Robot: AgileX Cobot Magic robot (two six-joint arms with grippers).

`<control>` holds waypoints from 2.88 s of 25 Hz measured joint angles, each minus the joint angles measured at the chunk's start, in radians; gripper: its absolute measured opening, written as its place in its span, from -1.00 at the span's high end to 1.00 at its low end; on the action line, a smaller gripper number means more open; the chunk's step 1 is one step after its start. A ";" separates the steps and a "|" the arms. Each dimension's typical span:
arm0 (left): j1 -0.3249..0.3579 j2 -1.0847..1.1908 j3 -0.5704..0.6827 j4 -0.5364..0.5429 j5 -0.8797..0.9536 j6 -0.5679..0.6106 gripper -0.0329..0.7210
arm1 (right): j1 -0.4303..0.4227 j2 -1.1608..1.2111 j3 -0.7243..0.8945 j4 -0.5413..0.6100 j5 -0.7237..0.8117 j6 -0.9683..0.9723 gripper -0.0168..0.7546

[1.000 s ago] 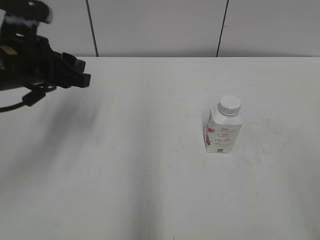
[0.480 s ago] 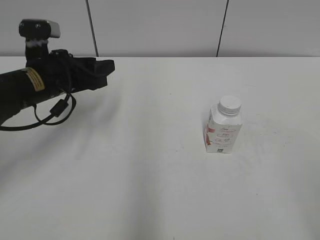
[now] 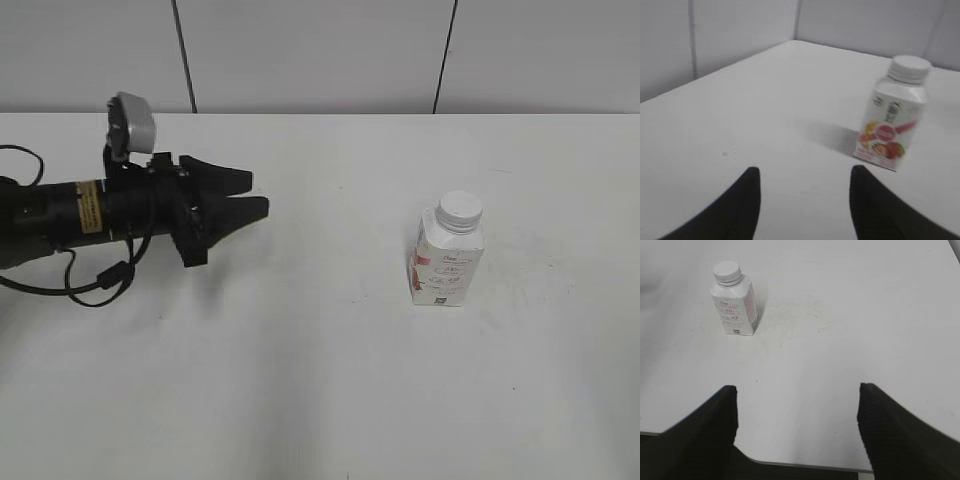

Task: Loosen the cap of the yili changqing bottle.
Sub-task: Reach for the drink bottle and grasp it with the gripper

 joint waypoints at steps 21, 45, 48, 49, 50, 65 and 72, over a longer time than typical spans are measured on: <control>-0.262 0.193 -0.260 0.069 0.023 0.005 -0.61 | 0.000 0.591 -0.151 0.060 -0.105 -0.071 -0.56; -0.382 0.360 -0.502 -0.029 0.109 -0.009 -0.64 | 0.037 1.287 -0.582 0.179 -0.062 -0.271 -0.56; -0.395 0.362 -0.514 -0.034 0.128 -0.010 -0.64 | 0.082 1.323 -0.617 0.179 -0.062 -0.271 -0.56; -0.400 0.362 -0.516 -0.037 0.134 -0.010 -0.64 | 0.096 1.333 -0.630 0.179 -0.063 -0.271 -0.56; -0.405 0.362 -0.517 -0.041 0.139 -0.010 -0.64 | 0.110 1.345 -0.641 0.179 -0.064 -0.271 -0.56; -0.418 0.362 -0.516 -0.045 0.172 -0.012 -0.24 | 0.240 1.598 -0.888 0.149 0.027 -0.138 -0.56; -0.418 0.362 -0.516 -0.048 0.173 -0.013 -0.17 | 0.246 1.756 -1.033 0.085 0.108 -0.039 -0.56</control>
